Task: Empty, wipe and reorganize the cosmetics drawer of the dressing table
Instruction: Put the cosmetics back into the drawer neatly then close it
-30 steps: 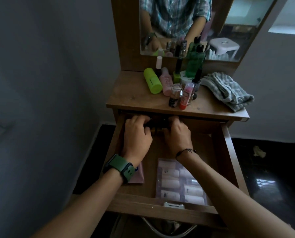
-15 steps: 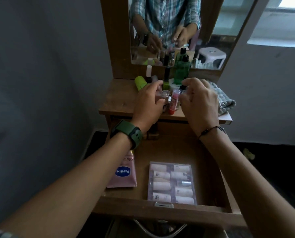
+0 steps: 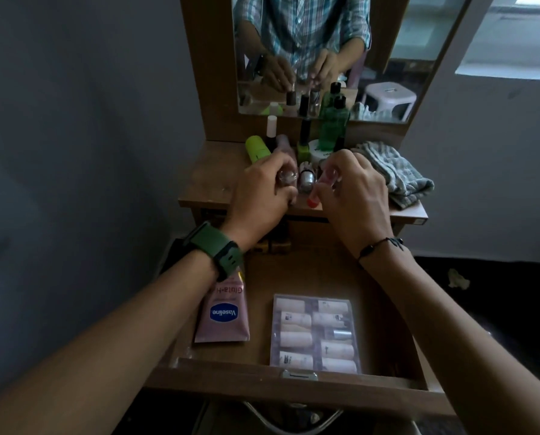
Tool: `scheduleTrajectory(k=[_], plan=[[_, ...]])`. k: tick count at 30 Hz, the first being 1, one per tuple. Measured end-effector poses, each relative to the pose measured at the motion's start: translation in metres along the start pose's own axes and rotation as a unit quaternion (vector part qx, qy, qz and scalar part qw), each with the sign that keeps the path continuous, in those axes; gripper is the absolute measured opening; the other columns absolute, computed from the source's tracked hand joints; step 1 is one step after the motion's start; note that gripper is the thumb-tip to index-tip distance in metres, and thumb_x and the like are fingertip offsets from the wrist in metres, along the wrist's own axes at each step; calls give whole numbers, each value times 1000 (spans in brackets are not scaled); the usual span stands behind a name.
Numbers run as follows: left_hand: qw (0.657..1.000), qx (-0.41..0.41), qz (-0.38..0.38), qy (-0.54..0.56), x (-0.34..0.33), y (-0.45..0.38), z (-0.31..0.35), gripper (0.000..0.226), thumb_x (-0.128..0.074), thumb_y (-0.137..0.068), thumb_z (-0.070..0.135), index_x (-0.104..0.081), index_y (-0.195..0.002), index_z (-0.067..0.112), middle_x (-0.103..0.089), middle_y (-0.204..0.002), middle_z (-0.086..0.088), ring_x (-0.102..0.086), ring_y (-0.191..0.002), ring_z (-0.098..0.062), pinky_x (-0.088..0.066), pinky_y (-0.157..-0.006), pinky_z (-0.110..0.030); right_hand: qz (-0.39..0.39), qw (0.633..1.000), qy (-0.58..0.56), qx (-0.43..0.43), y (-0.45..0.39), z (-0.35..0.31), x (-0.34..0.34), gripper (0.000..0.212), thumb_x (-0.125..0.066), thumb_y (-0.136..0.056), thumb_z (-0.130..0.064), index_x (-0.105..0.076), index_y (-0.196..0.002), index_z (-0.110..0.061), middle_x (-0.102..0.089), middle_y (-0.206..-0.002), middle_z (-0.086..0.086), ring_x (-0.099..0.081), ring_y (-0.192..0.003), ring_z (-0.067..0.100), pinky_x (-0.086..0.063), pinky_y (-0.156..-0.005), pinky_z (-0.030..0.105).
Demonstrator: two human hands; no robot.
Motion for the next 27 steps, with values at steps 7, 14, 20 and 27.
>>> scheduleTrajectory(k=[7, 14, 20, 27], plan=[[998, 35, -44, -22, 10, 60, -22, 31, -66, -80, 7, -62, -109, 15, -60, -104, 5, -56, -98, -9, -47, -83, -21, -67, 997, -29, 39, 47, 2, -15, 15, -66, -76, -8, -58, -88, -10, -56, -87, 2, -51, -68, 16, -39, -57, 22], [986, 130, -74, -75, -23, 75, -69, 32, -63, -81, 4, -62, -112, 12, -63, -114, -7, -57, -109, -22, -46, -92, -33, -175, 984, -2, 26, 63, 14, -74, 25, -57, -85, -12, -57, -110, -9, -56, -107, 6, -56, -90, 22, -37, -70, 21], [978, 146, -77, -125, -38, 74, -86, 36, -57, -83, 0, -58, -117, 12, -60, -118, -11, -54, -113, -27, -42, -92, -33, -168, 986, -14, 11, 57, 13, -100, 31, -55, -85, -7, -52, -116, -8, -56, -113, 10, -55, -97, 25, -35, -73, 22], [977, 149, -75, -132, -42, 75, -91, 36, -55, -84, 2, -54, -119, 10, -57, -119, -12, -49, -116, -26, -35, -91, -27, -163, 986, -28, 6, 62, 15, -107, 29, -51, -86, -6, -46, -115, -8, -58, -108, 11, -57, -94, 28, -44, -74, 34]])
Point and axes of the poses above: each hand's wrist, its own y-axis away from the middle knuckle, its own x-axis out of the back of the hand, z = x × y, the point moved 6 cm from there along -y, towards the middle knuckle
